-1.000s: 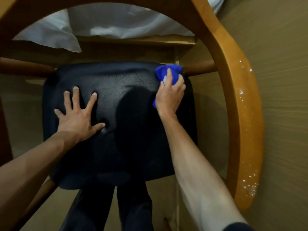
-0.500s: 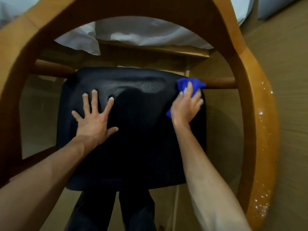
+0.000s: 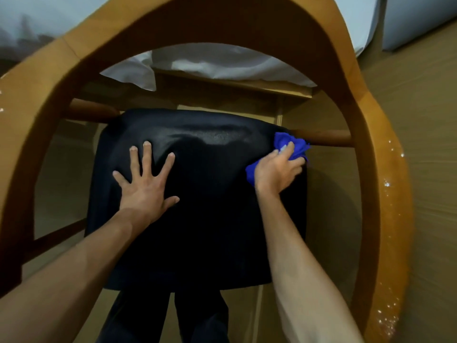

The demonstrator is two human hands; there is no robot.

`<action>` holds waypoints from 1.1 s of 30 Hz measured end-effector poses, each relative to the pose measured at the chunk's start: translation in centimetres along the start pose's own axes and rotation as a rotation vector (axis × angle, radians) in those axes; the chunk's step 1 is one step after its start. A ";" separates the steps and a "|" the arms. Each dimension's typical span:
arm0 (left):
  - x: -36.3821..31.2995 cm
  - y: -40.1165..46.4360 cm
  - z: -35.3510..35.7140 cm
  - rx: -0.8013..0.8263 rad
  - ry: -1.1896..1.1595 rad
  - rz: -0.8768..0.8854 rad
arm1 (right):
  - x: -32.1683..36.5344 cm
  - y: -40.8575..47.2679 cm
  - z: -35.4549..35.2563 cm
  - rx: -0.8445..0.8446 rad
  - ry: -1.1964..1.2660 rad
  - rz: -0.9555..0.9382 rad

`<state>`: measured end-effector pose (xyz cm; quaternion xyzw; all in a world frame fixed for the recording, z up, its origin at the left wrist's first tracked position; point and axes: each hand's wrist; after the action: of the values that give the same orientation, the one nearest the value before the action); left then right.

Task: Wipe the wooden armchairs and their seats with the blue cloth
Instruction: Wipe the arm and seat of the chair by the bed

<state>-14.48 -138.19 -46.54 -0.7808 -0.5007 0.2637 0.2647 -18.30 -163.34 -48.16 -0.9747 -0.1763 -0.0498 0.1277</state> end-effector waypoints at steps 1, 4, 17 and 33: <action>0.0 0.1 0.0 0.005 0.001 0.005 | 1.6 -0.8 0.5 -0.004 -0.002 -0.064; -0.1 0.1 0.0 0.004 -0.012 0.000 | 7.1 -4.5 2.1 0.033 -0.075 -0.475; 1.7 -2.1 1.1 -0.085 -0.018 -0.053 | 8.1 -3.5 3.7 0.056 -0.067 -0.757; 2.3 -3.2 1.7 -0.100 -0.019 -0.051 | -2.1 -1.9 0.7 0.071 -0.183 -1.143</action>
<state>-16.87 -134.68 -45.91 -0.7776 -0.5353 0.2391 0.2272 -20.95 -162.10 -48.70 -0.7204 -0.6864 -0.0203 0.0971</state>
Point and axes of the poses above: each hand's wrist, its own y-axis towards the middle knuckle, its own z-axis out of the palm, x = y × z, and after that the axes turned 1 degree about -x, right-handed
